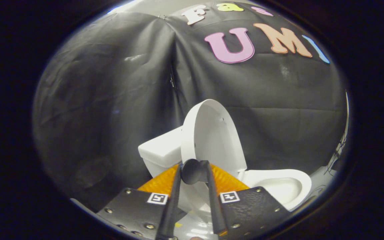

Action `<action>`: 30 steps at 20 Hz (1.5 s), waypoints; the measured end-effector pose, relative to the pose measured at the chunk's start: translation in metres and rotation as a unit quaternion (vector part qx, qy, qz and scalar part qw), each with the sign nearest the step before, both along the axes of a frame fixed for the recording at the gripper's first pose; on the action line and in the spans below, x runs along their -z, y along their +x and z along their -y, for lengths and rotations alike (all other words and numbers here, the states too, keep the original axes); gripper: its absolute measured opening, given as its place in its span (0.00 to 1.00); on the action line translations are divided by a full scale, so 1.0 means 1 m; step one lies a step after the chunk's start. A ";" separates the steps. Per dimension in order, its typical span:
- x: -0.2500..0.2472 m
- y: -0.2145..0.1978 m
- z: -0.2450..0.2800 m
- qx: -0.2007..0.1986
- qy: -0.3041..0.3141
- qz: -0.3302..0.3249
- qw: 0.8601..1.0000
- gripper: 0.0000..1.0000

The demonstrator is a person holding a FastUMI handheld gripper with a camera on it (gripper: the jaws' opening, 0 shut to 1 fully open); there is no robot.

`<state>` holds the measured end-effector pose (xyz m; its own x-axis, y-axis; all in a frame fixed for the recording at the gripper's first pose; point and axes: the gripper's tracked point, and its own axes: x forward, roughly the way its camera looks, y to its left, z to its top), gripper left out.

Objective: Open the toilet lid.

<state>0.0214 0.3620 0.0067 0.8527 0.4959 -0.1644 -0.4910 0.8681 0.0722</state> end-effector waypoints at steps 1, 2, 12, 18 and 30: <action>0.000 -0.001 0.005 0.006 -0.001 0.002 1.000 0.48; 0.000 -0.001 0.012 0.014 -0.007 0.003 1.000 0.59; -0.007 -0.015 0.122 0.118 0.018 0.035 0.992 0.99; 0.002 -0.024 0.198 0.166 0.059 0.031 0.984 0.99; 0.015 -0.028 0.298 0.211 0.030 0.036 0.976 0.99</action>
<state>-0.0064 0.0643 -0.0087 0.9913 0.1059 -0.0784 -0.0971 0.9893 0.1085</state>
